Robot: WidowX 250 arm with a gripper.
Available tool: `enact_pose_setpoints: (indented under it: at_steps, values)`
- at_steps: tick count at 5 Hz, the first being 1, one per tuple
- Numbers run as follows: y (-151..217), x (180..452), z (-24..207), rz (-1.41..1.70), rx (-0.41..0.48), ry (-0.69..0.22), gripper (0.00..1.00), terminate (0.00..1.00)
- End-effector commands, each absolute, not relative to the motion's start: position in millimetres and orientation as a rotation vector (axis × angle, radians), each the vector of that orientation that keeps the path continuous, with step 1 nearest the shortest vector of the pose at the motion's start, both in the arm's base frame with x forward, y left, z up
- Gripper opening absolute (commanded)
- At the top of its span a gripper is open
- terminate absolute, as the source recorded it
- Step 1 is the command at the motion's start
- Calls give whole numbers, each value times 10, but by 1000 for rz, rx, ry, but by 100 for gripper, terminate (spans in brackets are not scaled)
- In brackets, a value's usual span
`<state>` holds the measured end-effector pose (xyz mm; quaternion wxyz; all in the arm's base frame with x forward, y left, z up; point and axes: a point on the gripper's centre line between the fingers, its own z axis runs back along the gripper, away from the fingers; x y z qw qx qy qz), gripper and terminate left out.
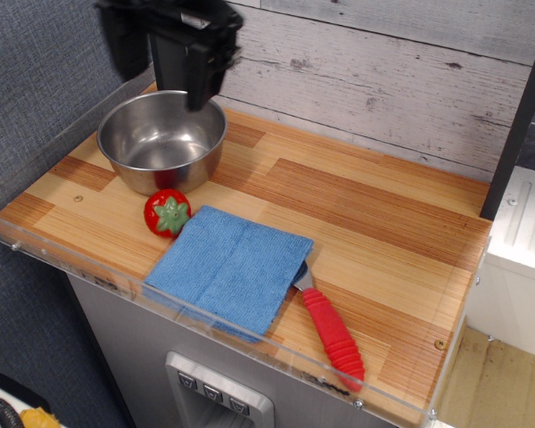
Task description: Slide the towel straight back to the edge of the table
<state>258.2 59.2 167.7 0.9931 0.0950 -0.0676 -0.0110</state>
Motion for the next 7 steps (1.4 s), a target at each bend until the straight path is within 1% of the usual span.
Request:
enact_pose_setpoints:
  at_steps: [1, 2, 3, 4, 6, 7]
  values:
    - [590, 2388, 1447, -33, 267, -232, 100, 0]
    - [544, 2403, 1226, -47, 161, -271, 100, 0]
    - [482, 2418, 1023, -61, 144, -267, 100, 0]
    - [418, 2452, 903, -71, 112, -235, 100, 0]
    - [299, 2502, 578, -111, 142, -176, 100, 0]
    - [260, 2527, 445, -123, 160, -164, 100, 0]
